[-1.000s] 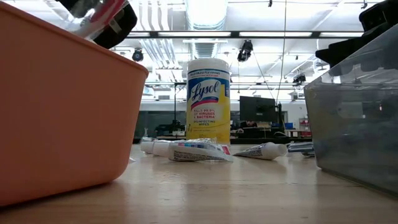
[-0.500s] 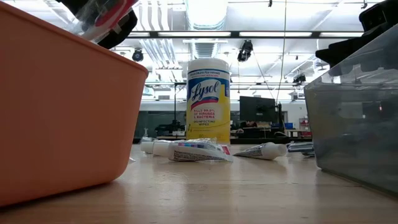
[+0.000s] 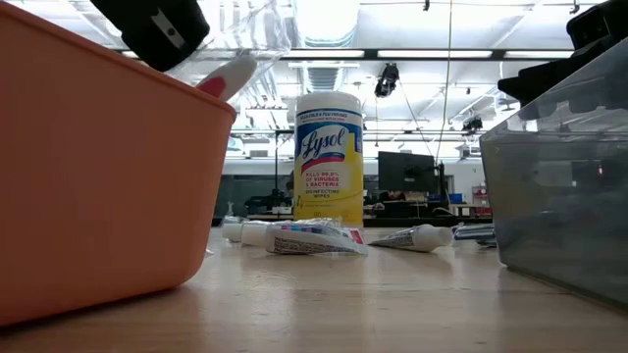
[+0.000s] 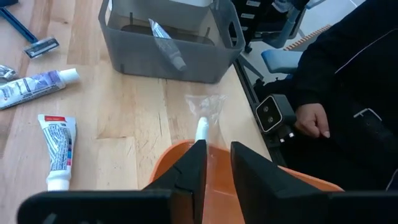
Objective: Pick & Place Travel size toiletries
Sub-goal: Put the blue toothbrush into the orange bin
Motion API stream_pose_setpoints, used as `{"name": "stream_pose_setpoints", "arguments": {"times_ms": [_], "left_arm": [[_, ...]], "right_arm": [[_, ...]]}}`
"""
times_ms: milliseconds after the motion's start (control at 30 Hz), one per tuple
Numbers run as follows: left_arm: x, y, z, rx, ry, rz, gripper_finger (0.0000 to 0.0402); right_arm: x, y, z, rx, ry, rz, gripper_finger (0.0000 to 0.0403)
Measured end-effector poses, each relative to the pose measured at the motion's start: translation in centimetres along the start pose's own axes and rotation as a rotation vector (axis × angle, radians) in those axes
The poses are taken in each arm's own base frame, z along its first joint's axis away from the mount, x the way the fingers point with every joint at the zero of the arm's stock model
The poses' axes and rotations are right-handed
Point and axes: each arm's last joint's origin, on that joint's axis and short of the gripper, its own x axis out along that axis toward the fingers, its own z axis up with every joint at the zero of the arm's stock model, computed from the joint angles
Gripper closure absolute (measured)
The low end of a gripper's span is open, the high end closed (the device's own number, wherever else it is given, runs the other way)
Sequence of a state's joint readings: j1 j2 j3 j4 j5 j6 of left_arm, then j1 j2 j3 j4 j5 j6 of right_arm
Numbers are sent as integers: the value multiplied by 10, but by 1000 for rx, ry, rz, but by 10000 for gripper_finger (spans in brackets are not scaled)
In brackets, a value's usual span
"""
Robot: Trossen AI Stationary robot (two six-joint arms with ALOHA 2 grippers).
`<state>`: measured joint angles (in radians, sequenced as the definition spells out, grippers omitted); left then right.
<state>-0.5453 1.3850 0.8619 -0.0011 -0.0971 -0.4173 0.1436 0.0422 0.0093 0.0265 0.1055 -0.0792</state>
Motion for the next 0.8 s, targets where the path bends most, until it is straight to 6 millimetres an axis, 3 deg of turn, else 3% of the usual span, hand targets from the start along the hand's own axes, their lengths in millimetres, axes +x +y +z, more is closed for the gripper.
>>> {"name": "stream_pose_setpoints", "arguments": {"times_ms": [300,800], "left_arm": [[-23,2,1,22,43,26,325],[-58,17,-2,91,93,273,325]], "right_arm": [[0,0,0,0,0,0,220],[0,0,0,-1,0,0,220]]}}
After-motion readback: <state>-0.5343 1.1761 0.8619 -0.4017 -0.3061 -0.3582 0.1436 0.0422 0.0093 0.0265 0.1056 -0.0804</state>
